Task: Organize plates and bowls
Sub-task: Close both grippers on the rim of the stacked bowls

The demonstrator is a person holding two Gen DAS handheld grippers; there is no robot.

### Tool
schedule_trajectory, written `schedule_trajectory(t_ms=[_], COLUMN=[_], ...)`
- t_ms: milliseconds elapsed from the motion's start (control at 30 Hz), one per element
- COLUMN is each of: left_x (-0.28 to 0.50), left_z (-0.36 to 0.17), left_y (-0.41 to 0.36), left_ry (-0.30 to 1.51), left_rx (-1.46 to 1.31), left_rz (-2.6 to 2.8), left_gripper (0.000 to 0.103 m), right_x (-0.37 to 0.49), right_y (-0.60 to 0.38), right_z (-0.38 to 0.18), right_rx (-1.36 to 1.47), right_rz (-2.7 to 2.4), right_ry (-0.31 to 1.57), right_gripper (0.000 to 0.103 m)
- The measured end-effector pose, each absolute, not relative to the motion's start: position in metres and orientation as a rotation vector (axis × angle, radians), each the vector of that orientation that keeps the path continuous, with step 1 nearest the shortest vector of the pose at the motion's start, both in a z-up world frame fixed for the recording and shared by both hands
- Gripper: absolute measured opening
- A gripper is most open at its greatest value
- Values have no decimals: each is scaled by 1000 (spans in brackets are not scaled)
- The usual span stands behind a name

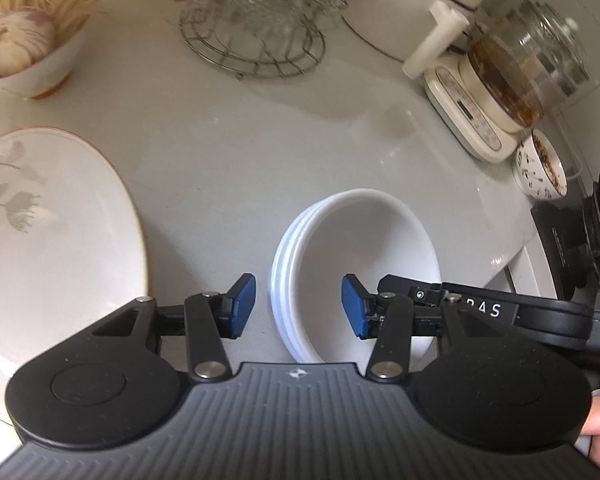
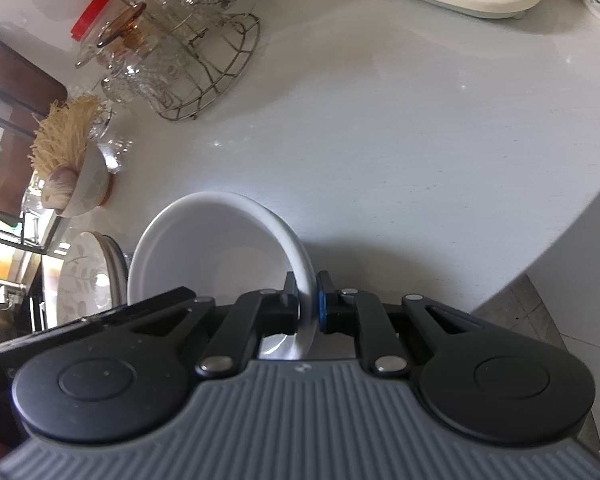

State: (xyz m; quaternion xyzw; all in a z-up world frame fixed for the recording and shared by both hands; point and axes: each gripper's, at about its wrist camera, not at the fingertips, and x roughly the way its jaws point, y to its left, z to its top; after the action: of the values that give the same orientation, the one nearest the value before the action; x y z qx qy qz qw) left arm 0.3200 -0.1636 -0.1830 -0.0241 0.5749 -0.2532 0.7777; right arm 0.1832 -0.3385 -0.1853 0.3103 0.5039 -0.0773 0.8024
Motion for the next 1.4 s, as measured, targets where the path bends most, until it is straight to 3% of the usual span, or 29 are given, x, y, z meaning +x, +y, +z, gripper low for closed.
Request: schedule_trajectory(t_ms=[433, 600, 700, 1400], left_x=[315, 320, 321, 311], left_z=[-205, -214, -216, -157], left_y=[-183, -177, -176, -154], left_ry=[1310, 1336, 1331, 1254], left_rx=[-67, -103, -116, -148], left_rz=[-586, -581, -581, -616], left_gripper=[52, 38, 36, 33], right_x=[168, 167, 167, 161], right_y=[-350, -350, -350, -336], right_z=[-185, -185, -185, -134], right_rx=[678, 687, 696, 668], right_rz=[-199, -199, -195, -157], right_ry=[1063, 1058, 1055, 985], right_gripper=[12, 12, 13, 12])
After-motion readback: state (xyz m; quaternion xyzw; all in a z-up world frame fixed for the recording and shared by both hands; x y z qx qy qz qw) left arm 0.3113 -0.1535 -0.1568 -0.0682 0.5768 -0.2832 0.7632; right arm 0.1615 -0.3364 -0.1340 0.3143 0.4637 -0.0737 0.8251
